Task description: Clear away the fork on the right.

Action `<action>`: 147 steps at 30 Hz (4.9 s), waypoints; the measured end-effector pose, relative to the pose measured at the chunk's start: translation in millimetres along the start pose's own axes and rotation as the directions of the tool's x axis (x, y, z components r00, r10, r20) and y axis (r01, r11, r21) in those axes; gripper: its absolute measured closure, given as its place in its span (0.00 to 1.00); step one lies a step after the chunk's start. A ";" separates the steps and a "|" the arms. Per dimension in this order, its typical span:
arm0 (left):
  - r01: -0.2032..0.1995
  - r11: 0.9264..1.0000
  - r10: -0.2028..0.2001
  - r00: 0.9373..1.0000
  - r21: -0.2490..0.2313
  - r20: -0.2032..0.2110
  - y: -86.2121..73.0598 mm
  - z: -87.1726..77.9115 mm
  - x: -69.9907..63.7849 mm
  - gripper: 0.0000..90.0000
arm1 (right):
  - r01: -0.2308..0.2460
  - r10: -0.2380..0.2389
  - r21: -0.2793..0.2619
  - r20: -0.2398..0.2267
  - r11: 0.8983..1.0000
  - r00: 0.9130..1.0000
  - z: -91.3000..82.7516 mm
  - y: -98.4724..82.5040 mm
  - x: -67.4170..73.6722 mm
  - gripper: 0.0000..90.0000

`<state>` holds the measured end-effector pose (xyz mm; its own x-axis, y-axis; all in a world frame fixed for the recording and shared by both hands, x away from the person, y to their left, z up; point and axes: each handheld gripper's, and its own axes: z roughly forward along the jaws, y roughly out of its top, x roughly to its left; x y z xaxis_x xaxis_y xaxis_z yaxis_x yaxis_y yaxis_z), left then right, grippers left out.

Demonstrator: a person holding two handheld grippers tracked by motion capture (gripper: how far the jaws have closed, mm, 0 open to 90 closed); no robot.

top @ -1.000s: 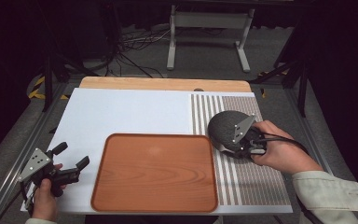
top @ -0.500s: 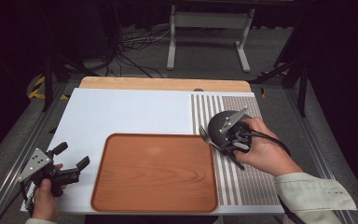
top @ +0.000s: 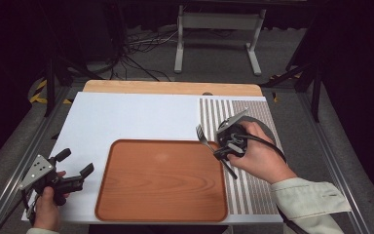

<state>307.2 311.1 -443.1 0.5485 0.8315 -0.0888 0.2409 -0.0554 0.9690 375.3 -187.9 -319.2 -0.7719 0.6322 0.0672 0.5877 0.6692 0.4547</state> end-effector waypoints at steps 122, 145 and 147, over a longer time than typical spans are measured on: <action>-0.006 1.000 0.006 1.000 0.003 0.001 0.8 0.9 0.0 0.01 | 0.342 -0.364 -0.220 -0.068 0.913 0.929 105.9 6.7 26.9 0.86; -0.006 1.000 0.006 1.000 0.007 0.001 1.2 0.6 -0.2 0.01 | 0.322 -0.327 -0.078 -0.075 0.944 0.942 129.8 -2.5 11.9 1.00; -0.009 1.000 0.009 1.000 0.006 0.001 1.3 0.8 0.0 0.01 | 0.322 -0.327 -0.075 -0.071 0.944 0.942 129.4 -2.5 11.6 1.00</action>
<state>308.1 310.6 -442.0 0.5511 0.8305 -0.0806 0.2413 -0.0661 0.9682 396.3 -131.7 -434.5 -0.9369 0.3489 -0.0222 0.2878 0.8058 0.5176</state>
